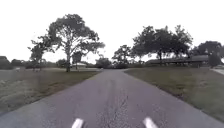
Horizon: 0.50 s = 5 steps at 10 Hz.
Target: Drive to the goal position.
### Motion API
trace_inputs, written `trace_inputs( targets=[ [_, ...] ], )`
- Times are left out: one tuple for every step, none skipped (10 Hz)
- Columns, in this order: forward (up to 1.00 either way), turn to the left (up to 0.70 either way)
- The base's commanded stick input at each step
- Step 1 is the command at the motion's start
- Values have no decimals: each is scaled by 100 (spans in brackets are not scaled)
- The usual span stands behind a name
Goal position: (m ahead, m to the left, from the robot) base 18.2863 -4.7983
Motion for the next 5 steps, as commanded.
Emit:
trace_inputs(
  targets=[
    [85, 28],
    [85, 34],
    [85, 34],
    [85, 34],
    [85, 34]
  ],
)
